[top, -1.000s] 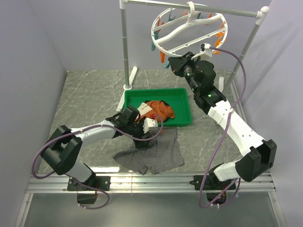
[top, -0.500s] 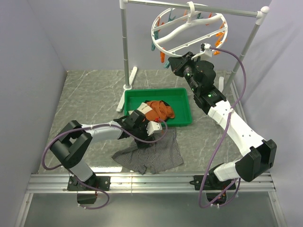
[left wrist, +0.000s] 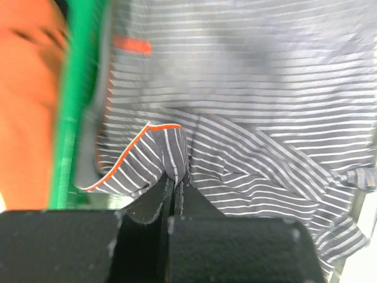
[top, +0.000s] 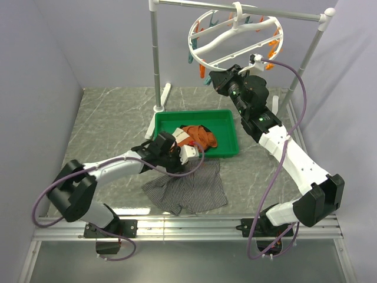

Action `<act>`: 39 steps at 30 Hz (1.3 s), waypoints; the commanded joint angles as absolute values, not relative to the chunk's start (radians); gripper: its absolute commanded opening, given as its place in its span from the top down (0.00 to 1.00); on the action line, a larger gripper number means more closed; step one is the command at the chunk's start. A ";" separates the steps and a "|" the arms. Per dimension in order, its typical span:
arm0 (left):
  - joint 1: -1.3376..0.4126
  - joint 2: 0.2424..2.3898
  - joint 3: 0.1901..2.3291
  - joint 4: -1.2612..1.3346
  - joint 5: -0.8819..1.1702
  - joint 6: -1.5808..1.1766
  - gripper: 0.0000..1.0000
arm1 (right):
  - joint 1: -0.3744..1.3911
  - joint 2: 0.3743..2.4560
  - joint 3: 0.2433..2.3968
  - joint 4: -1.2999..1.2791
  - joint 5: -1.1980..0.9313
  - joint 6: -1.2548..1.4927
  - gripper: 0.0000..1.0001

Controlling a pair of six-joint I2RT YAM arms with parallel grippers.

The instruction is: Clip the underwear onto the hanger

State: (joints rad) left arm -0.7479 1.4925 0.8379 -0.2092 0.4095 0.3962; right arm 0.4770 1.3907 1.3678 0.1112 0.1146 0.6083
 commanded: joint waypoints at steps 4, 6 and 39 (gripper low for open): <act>-0.695 1.321 0.882 -0.186 0.600 0.384 1.00 | 0.465 1.348 1.355 0.137 0.121 0.597 1.00; -0.660 1.266 0.881 -0.170 0.697 0.367 1.00 | 0.463 1.341 1.348 0.143 0.115 0.595 1.00; -0.483 1.606 1.413 0.373 0.719 0.170 1.00 | 0.463 1.350 1.370 0.173 0.014 0.609 1.00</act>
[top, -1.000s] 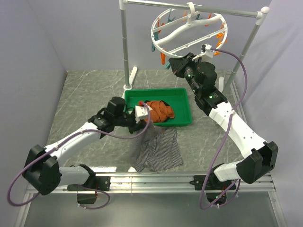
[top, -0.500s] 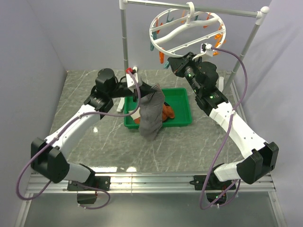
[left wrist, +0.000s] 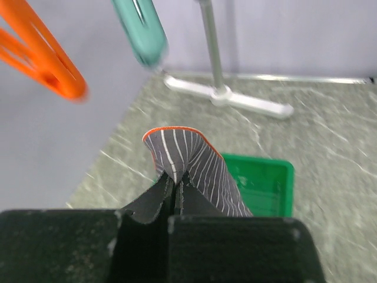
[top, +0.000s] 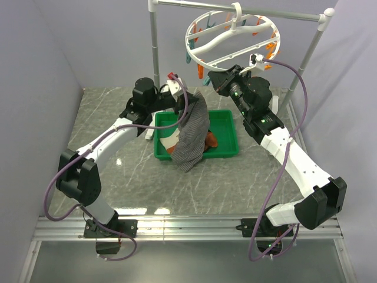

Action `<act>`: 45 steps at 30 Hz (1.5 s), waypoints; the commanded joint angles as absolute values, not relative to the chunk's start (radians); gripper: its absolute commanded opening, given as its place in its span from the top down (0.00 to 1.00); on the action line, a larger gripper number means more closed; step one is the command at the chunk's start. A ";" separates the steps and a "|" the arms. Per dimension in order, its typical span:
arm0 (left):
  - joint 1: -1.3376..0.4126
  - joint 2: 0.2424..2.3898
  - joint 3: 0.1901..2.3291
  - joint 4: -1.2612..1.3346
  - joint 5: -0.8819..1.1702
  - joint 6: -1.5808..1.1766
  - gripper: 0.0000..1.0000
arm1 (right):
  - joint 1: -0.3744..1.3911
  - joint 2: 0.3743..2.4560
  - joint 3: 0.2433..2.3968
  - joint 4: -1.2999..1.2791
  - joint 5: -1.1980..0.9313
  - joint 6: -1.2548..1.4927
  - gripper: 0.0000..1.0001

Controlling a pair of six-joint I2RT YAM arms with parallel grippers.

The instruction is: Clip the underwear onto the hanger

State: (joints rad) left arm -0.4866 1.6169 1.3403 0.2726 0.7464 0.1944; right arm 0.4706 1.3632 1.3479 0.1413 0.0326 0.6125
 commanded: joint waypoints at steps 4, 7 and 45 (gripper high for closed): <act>-0.483 1.623 1.446 0.377 0.719 0.158 1.00 | 0.463 1.348 1.358 0.175 0.011 0.607 1.00; -0.485 1.634 1.463 0.379 0.721 0.163 1.00 | 0.462 1.350 1.358 0.179 0.006 0.615 1.00; -0.503 1.643 1.459 0.454 0.791 0.118 1.00 | 0.462 1.368 1.361 0.181 0.003 0.612 1.00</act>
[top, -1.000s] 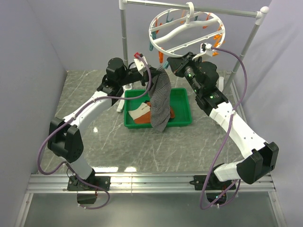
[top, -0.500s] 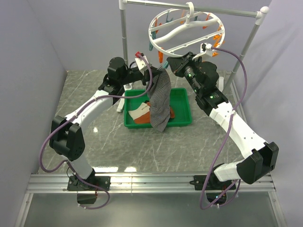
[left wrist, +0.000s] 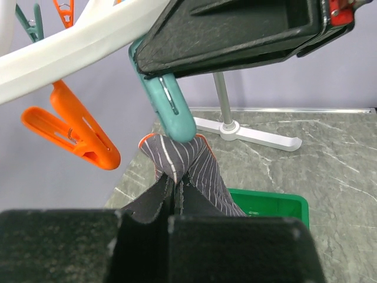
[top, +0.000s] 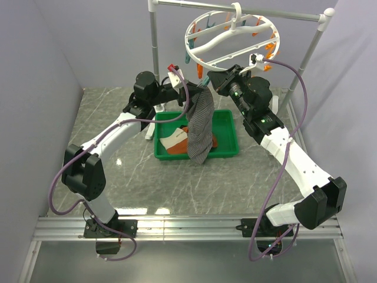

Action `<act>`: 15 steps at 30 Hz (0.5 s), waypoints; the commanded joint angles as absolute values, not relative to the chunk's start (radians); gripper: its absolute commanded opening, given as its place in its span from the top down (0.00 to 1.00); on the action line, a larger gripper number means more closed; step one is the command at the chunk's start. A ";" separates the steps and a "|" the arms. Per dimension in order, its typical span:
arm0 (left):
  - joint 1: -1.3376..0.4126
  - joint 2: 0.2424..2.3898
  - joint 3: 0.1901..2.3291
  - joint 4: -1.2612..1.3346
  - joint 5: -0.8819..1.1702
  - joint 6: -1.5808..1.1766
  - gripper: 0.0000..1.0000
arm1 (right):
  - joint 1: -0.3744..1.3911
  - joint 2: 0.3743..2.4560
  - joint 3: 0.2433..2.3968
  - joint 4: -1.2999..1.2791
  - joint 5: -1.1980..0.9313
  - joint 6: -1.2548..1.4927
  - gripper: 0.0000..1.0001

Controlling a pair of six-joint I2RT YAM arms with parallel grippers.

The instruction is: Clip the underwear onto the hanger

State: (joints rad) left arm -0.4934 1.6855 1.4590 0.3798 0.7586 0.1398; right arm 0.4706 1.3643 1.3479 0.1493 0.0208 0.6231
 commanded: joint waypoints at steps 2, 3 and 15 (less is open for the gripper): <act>-0.503 1.637 1.450 0.462 0.807 0.114 1.00 | 0.462 1.367 1.359 0.183 0.009 0.606 1.00; -0.503 1.634 1.448 0.457 0.808 0.117 1.00 | 0.463 1.365 1.359 0.184 0.011 0.603 1.00; -0.503 1.572 1.373 0.448 0.802 0.137 1.00 | 0.463 1.364 1.359 0.178 0.005 0.604 1.00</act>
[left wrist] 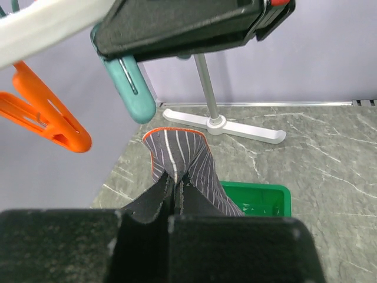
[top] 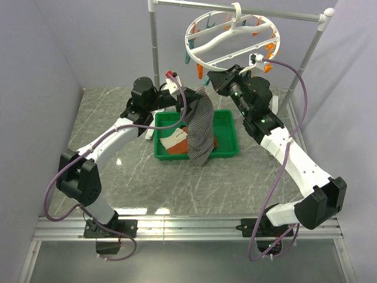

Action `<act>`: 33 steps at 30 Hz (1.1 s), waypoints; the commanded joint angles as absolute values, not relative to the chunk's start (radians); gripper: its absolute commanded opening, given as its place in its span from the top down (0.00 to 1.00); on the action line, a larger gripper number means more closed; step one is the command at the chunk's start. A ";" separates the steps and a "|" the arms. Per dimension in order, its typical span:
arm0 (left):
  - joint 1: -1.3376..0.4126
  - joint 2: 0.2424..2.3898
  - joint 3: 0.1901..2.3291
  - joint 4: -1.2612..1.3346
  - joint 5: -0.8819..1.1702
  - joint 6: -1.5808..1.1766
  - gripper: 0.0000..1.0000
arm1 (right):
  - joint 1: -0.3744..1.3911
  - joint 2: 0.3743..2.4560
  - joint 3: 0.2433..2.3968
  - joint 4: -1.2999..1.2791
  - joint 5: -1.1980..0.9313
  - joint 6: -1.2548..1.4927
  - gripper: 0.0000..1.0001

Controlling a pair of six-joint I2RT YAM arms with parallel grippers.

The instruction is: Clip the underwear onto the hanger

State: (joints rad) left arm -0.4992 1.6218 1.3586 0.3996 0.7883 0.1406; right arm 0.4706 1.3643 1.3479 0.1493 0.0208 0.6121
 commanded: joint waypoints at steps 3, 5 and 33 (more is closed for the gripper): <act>-0.503 1.591 1.394 0.443 0.796 0.135 1.00 | 0.463 1.362 1.361 0.181 0.003 0.612 1.00; -0.505 1.609 1.404 0.442 0.795 0.129 1.00 | 0.463 1.362 1.364 0.179 0.003 0.612 1.00; -0.505 1.715 1.508 0.480 0.764 0.061 1.00 | 0.463 1.373 1.368 0.179 -0.041 0.643 1.00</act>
State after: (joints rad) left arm -0.4992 1.7100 1.4502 0.4316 0.7708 0.0841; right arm 0.4683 1.3647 1.3479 0.1493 -0.0128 0.6350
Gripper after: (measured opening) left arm 0.016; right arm 0.187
